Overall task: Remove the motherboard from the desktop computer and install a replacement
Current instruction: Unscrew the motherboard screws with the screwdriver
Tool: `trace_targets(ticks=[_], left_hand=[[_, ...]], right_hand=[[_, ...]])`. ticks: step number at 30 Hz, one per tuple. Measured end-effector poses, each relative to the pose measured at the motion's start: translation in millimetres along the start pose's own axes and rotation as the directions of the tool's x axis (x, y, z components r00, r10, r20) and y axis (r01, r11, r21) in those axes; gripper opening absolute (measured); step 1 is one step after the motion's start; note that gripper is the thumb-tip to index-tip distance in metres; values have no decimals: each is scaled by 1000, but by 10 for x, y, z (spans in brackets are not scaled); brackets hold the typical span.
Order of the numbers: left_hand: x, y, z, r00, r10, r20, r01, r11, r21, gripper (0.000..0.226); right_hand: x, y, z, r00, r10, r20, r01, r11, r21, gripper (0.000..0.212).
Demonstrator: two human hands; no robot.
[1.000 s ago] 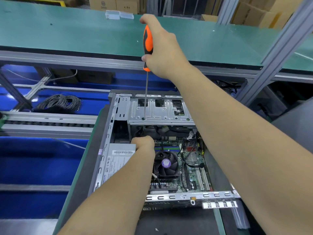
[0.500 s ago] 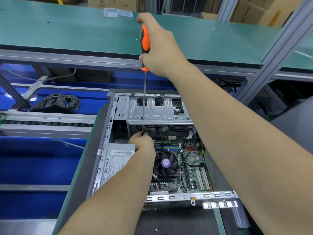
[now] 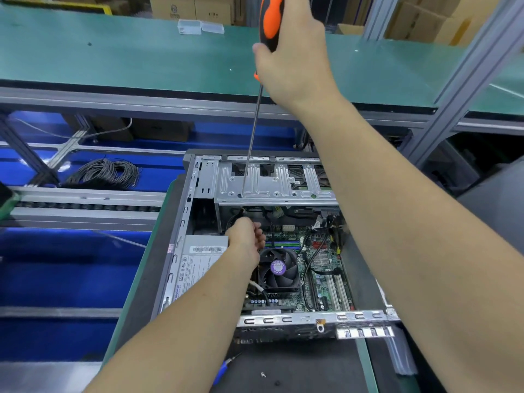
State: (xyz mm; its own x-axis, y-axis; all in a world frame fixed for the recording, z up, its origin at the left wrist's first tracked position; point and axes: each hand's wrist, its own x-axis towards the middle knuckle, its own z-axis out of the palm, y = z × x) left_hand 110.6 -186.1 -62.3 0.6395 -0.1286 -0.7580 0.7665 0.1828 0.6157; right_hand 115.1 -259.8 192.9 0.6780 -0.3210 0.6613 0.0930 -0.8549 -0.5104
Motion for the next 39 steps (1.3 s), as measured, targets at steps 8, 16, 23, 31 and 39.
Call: trace_targets(ticks=[8,16,23,31,39], left_hand=[[-350,130,33,993,36,115,-24,994,-109,29],[-538,30,-35,980,-60,187,98,976,-195,36],[-633,198,-119,903,392,178,-426,759,493,16],[-492,387,-778,456,710,537,-330,-425,843,21],[-443,331,-808,440,743,505,-342,-381,859,23]], right_hand=[[-99,1,-410,994,-27,-105,23,999,-41,22],[-403,87,-618,997,73,-20,-72,997,27,78],[-593,211,-683,990,134,36,-136,989,50,81],[-691,303,-704,990,126,69,-130,990,56,78],[-843,368,-572,989,120,92,-125,991,56,76]])
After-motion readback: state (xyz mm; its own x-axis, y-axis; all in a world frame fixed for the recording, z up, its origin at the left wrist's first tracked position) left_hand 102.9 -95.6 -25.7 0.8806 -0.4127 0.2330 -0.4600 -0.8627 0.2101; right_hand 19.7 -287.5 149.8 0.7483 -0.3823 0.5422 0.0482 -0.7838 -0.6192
